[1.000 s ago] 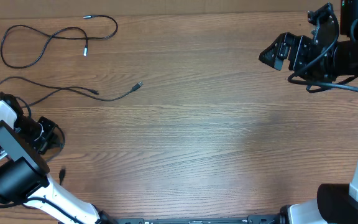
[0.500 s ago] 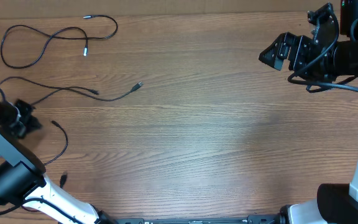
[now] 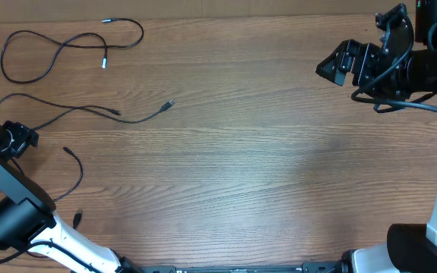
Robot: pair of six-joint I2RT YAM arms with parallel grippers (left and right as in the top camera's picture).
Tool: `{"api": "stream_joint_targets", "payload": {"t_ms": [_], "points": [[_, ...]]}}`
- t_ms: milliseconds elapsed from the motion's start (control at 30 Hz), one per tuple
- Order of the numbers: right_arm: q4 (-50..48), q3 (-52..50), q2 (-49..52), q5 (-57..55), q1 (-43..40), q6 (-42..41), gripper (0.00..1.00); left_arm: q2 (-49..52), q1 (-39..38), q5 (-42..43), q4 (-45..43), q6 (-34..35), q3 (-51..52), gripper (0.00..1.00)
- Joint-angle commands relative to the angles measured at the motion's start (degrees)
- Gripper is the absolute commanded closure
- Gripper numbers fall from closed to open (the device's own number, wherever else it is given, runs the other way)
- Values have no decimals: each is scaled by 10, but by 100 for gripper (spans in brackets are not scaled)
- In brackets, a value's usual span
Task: Untangle cables
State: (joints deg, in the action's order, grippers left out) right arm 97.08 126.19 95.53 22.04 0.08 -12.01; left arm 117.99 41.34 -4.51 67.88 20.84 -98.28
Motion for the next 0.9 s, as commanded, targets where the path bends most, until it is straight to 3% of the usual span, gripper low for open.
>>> {"api": "stream_joint_targets", "payload": {"t_ms": [0,100,167,300,367,500,600,700,867], "points": [[-3,-2,-3,-6,-2,0,0,0,5,-48,-9,6,-4,24],[-3,-2,-3,-6,-2,0,0,1,7,-64,-16,6,-4,32],[-3,-2,-3,-6,-2,0,0,4,8,-64,-25,6,-4,45],[-3,-2,-3,-6,-2,0,0,18,10,-64,-37,7,-3,87],[-3,-2,-3,-6,-2,0,0,27,15,-65,-37,24,-3,96],[-3,-2,-3,-6,-2,0,0,34,42,-61,-50,73,-3,95],[-3,-2,-3,-6,-2,0,0,34,70,-42,-72,73,-4,96],[-3,-2,-3,-6,-2,0,0,34,104,11,-94,75,-4,96],[-3,-2,-3,-6,-2,0,0,34,151,127,-126,75,-4,84]]}}
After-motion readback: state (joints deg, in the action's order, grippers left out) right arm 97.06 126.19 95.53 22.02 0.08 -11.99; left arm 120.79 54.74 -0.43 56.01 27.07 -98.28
